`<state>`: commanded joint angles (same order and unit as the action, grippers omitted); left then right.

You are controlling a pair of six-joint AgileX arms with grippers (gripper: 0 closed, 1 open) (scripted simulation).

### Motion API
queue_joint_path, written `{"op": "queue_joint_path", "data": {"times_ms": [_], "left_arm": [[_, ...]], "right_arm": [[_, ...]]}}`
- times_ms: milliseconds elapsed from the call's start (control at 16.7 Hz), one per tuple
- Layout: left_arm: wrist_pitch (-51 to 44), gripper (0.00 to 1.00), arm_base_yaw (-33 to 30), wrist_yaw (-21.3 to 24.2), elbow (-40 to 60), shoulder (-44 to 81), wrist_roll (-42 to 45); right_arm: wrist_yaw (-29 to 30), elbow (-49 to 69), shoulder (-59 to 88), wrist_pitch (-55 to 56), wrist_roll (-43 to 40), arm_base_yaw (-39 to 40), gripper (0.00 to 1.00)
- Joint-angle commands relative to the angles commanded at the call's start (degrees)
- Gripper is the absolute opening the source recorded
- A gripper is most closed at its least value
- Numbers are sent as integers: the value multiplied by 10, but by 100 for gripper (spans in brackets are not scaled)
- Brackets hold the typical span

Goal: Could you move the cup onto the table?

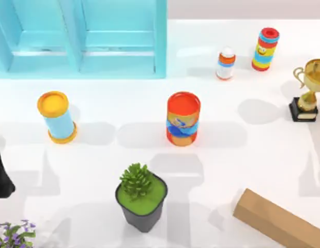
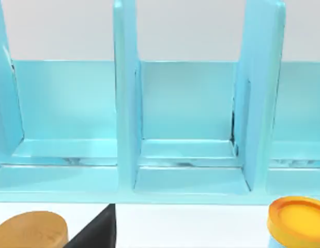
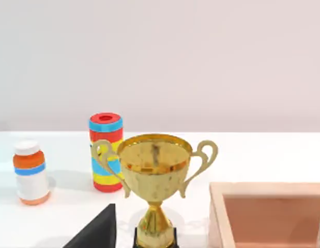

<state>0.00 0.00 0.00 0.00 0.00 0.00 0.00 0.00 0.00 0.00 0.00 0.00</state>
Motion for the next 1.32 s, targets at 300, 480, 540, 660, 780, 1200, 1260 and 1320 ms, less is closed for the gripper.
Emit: {"op": "queue_joint_path", "data": {"times_ms": [300,480,540,660,780,1200,1260,1320], "left_arm": [[0,100,0,0,0,0,0],[0,100,0,0,0,0,0],[0,100,0,0,0,0,0],[0,100,0,0,0,0,0],[0,100,0,0,0,0,0],[0,100,0,0,0,0,0],[0,100,0,0,0,0,0],[0,100,0,0,0,0,0]], "right_arm": [[2,34,36,-36,-16,-17,100],[3,117,127,-121,-52,-51,100],[3,155,170,-157,-67,-65,100],[3,240,272,-237,-101,-95,100],[4,338,392,-320,-136,-126,100],[8,668,797,-593,-246,-239,100],[8,706,839,-626,-258,-254,100],[7,741,875,-656,-269,-268,100]]}}
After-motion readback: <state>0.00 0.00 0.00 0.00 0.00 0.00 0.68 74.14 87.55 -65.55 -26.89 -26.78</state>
